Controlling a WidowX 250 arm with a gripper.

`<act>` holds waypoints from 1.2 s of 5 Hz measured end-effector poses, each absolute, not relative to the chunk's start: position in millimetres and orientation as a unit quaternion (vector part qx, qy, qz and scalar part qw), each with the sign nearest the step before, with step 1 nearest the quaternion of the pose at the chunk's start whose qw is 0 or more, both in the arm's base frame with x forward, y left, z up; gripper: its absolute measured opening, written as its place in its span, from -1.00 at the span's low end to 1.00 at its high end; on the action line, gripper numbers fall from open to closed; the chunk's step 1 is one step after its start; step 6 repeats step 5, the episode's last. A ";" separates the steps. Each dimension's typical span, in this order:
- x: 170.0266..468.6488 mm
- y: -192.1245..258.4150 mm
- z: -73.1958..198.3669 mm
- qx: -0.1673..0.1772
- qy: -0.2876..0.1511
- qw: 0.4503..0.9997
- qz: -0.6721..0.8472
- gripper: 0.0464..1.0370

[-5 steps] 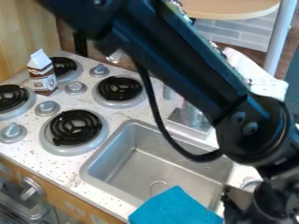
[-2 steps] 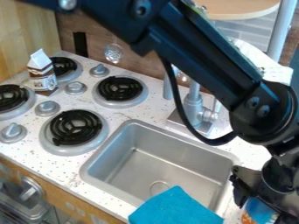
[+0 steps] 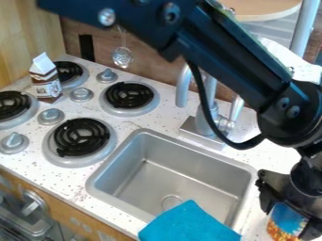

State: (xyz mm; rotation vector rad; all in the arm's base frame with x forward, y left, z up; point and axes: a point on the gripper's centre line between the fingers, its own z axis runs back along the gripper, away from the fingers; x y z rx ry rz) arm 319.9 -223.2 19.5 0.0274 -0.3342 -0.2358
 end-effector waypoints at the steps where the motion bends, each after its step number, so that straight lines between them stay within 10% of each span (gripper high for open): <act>1: 331.1 -224.1 19.8 0.013 -0.171 0.979 -0.110 0.91; 6: 320.4 -207.5 40.5 0.001 -0.091 0.990 -0.107 0.91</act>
